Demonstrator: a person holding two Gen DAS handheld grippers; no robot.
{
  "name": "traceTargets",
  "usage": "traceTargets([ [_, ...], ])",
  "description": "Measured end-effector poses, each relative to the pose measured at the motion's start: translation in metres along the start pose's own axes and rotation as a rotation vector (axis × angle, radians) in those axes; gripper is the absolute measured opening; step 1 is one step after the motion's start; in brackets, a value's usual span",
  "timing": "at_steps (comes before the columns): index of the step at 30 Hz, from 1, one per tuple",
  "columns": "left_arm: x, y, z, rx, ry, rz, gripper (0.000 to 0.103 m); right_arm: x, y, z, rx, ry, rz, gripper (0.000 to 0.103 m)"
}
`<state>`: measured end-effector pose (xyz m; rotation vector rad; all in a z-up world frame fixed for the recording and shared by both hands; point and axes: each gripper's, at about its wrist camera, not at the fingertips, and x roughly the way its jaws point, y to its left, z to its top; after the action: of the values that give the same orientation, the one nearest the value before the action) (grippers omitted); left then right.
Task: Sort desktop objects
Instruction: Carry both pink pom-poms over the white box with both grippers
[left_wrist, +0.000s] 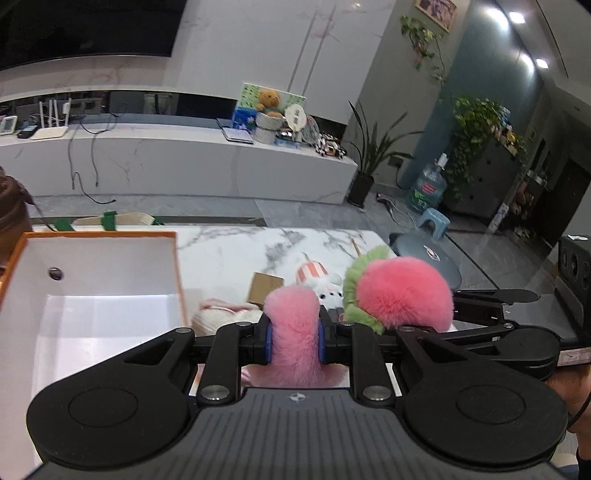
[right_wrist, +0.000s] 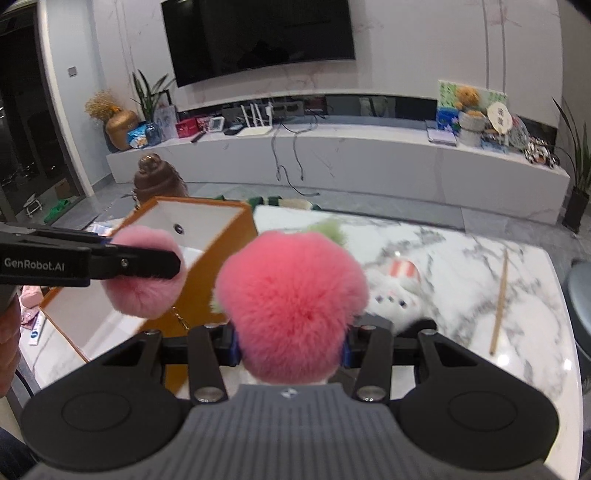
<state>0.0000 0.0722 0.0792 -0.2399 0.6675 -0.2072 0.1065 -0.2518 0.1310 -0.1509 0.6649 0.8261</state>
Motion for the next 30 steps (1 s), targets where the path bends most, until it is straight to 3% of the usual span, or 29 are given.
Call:
traceTargets([
  [10,-0.034,0.035,0.005,-0.043,-0.054,0.057,0.024,-0.006,0.060,0.026,-0.059,-0.103,0.099,0.048],
  [22,-0.066,0.078,0.000,-0.095,-0.078,0.135,0.024,0.020,0.127,0.029,-0.139,-0.075,0.196,0.048],
  [30,-0.047,0.115,-0.025,-0.115,0.069,0.194,0.024,0.049,0.159,0.018,-0.226,0.033,0.222,0.048],
])
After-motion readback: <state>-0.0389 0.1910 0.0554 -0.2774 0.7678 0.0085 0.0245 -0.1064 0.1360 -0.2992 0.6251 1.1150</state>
